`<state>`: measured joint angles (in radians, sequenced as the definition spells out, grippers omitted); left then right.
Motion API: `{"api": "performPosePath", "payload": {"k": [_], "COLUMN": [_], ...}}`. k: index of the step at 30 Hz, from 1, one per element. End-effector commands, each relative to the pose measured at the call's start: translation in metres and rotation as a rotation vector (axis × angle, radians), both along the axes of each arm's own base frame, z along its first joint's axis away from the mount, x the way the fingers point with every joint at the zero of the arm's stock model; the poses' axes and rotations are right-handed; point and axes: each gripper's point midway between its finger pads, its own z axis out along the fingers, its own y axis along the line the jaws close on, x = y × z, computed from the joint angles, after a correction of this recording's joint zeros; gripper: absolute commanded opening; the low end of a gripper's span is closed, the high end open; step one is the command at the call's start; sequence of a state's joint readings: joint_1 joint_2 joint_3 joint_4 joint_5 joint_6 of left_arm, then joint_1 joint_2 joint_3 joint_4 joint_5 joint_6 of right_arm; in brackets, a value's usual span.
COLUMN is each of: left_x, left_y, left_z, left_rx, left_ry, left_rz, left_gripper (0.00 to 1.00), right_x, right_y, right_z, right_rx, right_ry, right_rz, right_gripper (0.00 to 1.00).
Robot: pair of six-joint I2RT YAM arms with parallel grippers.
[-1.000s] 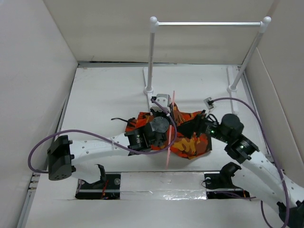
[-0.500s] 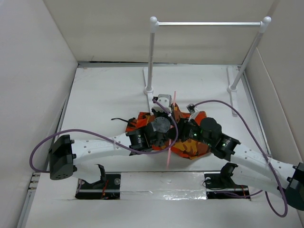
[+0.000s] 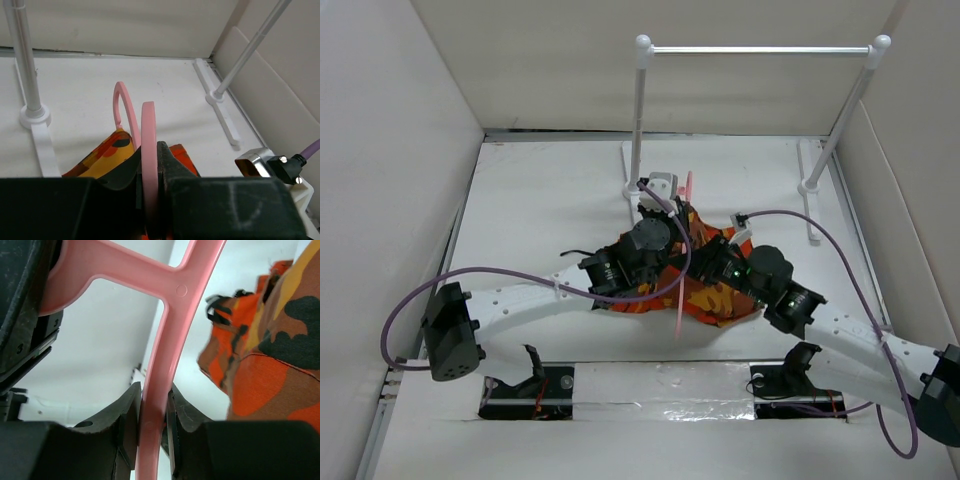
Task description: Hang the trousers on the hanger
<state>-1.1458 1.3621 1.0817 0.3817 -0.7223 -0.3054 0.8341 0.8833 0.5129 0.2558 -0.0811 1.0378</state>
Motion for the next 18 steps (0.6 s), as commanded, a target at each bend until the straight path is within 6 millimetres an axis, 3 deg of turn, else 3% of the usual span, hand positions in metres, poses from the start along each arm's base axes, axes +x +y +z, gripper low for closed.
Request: {"api": "performPosePath", "payload": {"k": [1,3,7,13,18], "left_x": [0.008,0.003,-0.001,-0.012,-0.027], "left_y": [-0.006,-0.01,-0.006,0.015,0.063], "left_z": [0.112,0.131,0.159,0.186,0.215], "left_rx": [-0.291,-0.315,-0.34,-0.37,-0.419], "left_ry": [-0.142,-0.177,-0.223,-0.266,-0.326], "left_rz": [-0.061,-0.105,-0.118,-0.122,-0.061], "left_gripper": [0.13,0.28,0.48,0.58,0.59], "right_x": [-0.019,-0.009,0.003,0.03,0.049], "right_y": [0.008,0.0,-0.014,-0.041,-0.059], "right_z": [0.067,0.075,0.096,0.119,0.139], "right_rx": [0.132,0.155,0.186,0.189,0.206], "right_ry": [-0.186,-0.185,-0.217,-0.264,-0.295], "right_rz": [0.127,0.106,0.099,0.021,-0.026], "right_gripper": [0.05,0.03,0.0,0.0,0.0]}}
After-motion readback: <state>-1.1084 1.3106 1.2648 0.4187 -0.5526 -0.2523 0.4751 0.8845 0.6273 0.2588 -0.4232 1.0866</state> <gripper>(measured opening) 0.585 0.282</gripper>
